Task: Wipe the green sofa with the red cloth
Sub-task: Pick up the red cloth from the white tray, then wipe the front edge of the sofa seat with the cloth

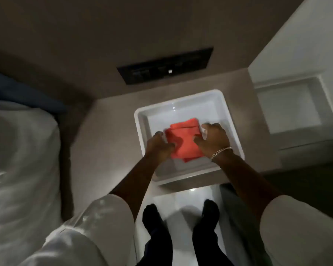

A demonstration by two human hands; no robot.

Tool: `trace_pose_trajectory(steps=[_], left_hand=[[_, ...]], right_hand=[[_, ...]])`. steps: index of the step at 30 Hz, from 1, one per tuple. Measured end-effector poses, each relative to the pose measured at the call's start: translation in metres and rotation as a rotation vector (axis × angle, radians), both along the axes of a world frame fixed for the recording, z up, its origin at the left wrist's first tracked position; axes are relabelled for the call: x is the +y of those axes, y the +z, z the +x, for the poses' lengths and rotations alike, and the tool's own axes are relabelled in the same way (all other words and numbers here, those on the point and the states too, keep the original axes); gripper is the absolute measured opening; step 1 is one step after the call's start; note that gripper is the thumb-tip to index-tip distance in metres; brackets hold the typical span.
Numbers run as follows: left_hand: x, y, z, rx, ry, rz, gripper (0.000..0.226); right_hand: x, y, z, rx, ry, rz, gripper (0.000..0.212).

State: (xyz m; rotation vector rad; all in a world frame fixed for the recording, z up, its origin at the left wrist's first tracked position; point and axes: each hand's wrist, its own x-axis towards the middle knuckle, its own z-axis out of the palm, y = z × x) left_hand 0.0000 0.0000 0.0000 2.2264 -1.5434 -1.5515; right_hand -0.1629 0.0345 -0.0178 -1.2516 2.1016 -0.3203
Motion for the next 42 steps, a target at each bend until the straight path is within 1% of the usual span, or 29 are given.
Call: trace_pose_trajectory(steps=[1, 3, 5, 6, 7, 8, 9, 11, 13, 16, 18, 21, 24, 27, 29, 31, 33, 35, 37, 39, 40, 42], left_hand=[[0.0, -0.009, -0.006, -0.003, 0.023, -0.046, 0.052], [0.001, -0.017, -0.011, 0.032, 0.161, -0.13, 0.046], [0.005, -0.024, -0.015, 0.11, 0.318, -0.115, 0.043], [0.007, -0.026, -0.016, 0.162, 0.372, -0.081, 0.033], [0.008, -0.025, -0.016, 0.229, 0.399, -0.048, 0.019], [0.01, -0.019, -0.017, 0.302, 0.41, -0.007, 0.011], [0.012, -0.011, -0.018, 0.35, 0.41, 0.021, 0.013], [0.018, 0.013, -0.018, 0.407, 0.372, 0.029, 0.015], [0.028, 0.043, -0.018, 0.431, 0.292, 0.023, 0.014], [0.049, 0.088, -0.023, 0.476, 0.113, 0.025, 0.014], [0.076, 0.116, -0.034, 0.522, -0.019, 0.028, 0.013], [0.123, 0.143, -0.056, 0.576, -0.139, 0.073, 0.017], [0.182, 0.155, -0.081, 0.551, -0.32, 0.087, 0.022], [0.255, 0.151, -0.109, 0.505, -0.52, 0.062, 0.022], [0.299, 0.144, -0.122, 0.468, -0.601, 0.014, 0.018], [0.341, 0.129, -0.131, 0.446, -0.627, -0.135, 0.014], [0.372, 0.111, -0.133, 0.446, -0.608, -0.26, 0.024], [0.403, 0.096, -0.134, 0.464, -0.627, -0.235, 0.028], [0.442, 0.082, -0.14, 0.485, -0.696, -0.191, 0.023], [0.478, 0.064, -0.15, 0.54, -0.823, -0.203, 0.017], [0.492, 0.049, -0.157, 0.569, -0.926, -0.254, 0.016], [0.507, 0.011, -0.175, 0.606, -1.225, -0.399, 0.025]], right_hand=[[0.0, -0.013, 0.004, 0.008, -0.011, 0.006, 0.039], [-0.002, -0.024, 0.013, 0.027, -0.045, -0.061, 0.036], [0.001, -0.032, 0.02, 0.02, -0.09, -0.121, 0.037], [0.004, -0.033, 0.021, 0.016, -0.118, -0.15, 0.04], [0.007, -0.033, 0.019, 0.013, -0.15, -0.181, 0.042], [0.012, -0.027, 0.018, 0.013, -0.187, -0.211, 0.042], [0.018, -0.021, 0.019, 0.007, -0.22, -0.241, 0.038], [0.038, 0.002, 0.019, -0.028, -0.29, -0.364, 0.036], [0.066, 0.035, 0.02, -0.095, -0.362, -0.459, 0.039], [0.116, 0.083, 0.017, -0.141, -0.498, -0.514, 0.042], [0.155, 0.111, 0.015, -0.103, -0.651, -0.535, 0.039], [0.216, 0.136, 0.014, -0.089, -0.864, -0.557, 0.03], [0.285, 0.148, 0.013, -0.05, -1.009, -0.592, 0.038], [0.362, 0.144, 0.008, 0.026, -1.193, -0.594, 0.036], [0.407, 0.137, 0.005, 0.064, -1.297, -0.592, 0.031], [0.454, 0.125, 0.005, 0.091, -1.38, -0.604, 0.031], [0.495, 0.11, 0.007, 0.113, -1.429, -0.627, 0.033], [0.532, 0.092, 0.01, 0.082, -1.497, -0.63, 0.03], [0.568, 0.071, 0.006, 0.046, -1.595, -0.633, 0.025], [0.601, 0.051, -0.003, 0.04, -1.674, -0.622, 0.022], [0.616, 0.042, -0.01, 0.057, -1.688, -0.599, 0.02], [0.643, 0.024, -0.023, 0.114, -1.678, -0.509, 0.021]])
